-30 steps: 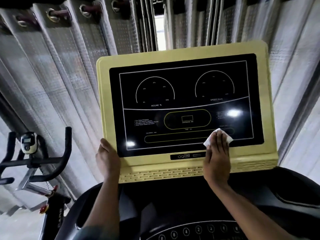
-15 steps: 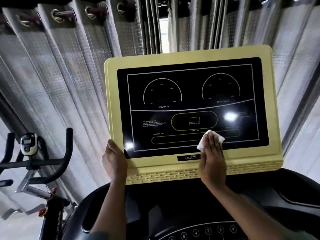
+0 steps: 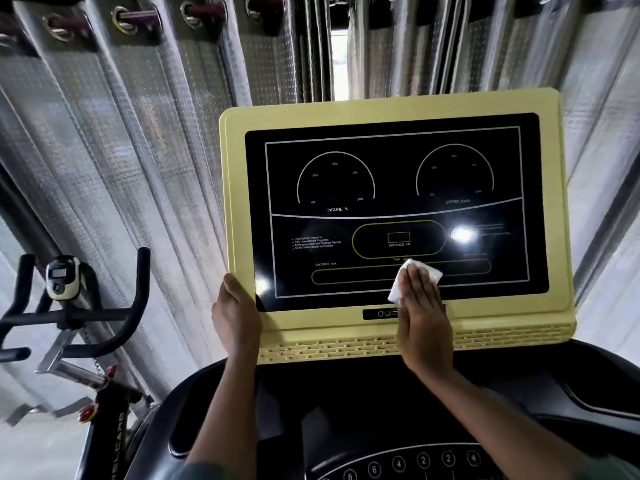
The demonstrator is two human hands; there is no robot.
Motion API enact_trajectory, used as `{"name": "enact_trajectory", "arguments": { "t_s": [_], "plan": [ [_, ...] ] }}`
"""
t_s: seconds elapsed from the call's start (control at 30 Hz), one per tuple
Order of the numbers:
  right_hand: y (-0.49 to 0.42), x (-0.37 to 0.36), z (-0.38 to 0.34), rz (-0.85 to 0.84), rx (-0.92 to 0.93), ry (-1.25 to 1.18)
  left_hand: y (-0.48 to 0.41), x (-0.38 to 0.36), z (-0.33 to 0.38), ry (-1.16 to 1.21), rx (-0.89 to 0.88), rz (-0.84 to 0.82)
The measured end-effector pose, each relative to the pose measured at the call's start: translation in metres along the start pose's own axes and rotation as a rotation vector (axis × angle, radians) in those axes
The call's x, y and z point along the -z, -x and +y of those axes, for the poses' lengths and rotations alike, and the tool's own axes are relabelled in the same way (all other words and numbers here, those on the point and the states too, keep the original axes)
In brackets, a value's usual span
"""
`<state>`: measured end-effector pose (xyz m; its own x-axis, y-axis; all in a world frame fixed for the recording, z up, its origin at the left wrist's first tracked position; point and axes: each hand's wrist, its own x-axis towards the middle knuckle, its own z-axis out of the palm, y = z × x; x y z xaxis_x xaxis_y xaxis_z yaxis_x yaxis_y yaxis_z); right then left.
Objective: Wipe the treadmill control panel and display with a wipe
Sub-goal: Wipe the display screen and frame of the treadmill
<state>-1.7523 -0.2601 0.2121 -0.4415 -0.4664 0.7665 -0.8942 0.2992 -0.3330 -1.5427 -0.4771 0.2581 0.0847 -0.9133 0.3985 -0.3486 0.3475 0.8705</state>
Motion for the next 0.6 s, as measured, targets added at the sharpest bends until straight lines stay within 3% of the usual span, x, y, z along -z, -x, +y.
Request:
{"name": "enact_trajectory", "arguments": {
  "t_s": [0.17,0.23,0.43,0.5,0.6],
  "plan": [
    [-0.071,0.018,0.023,0.151,-0.260,0.009,0.001,0.003,0.002,-0.006,-0.013,-0.010],
    [-0.063,0.009,0.007,0.194,-0.281,0.012,0.001,0.004,0.003,-0.010,-0.004,-0.014],
    [0.013,-0.010,-0.014,-0.073,0.147,0.011,0.002,0.005,0.003,0.004,-0.007,-0.014],
    [-0.017,0.001,-0.001,-0.028,0.085,0.007,0.002,0.004,0.002,0.004,-0.003,-0.012],
    [-0.078,0.015,0.015,0.133,-0.186,0.010,0.001,0.003,0.002,-0.006,0.004,-0.021]
  ]
}}
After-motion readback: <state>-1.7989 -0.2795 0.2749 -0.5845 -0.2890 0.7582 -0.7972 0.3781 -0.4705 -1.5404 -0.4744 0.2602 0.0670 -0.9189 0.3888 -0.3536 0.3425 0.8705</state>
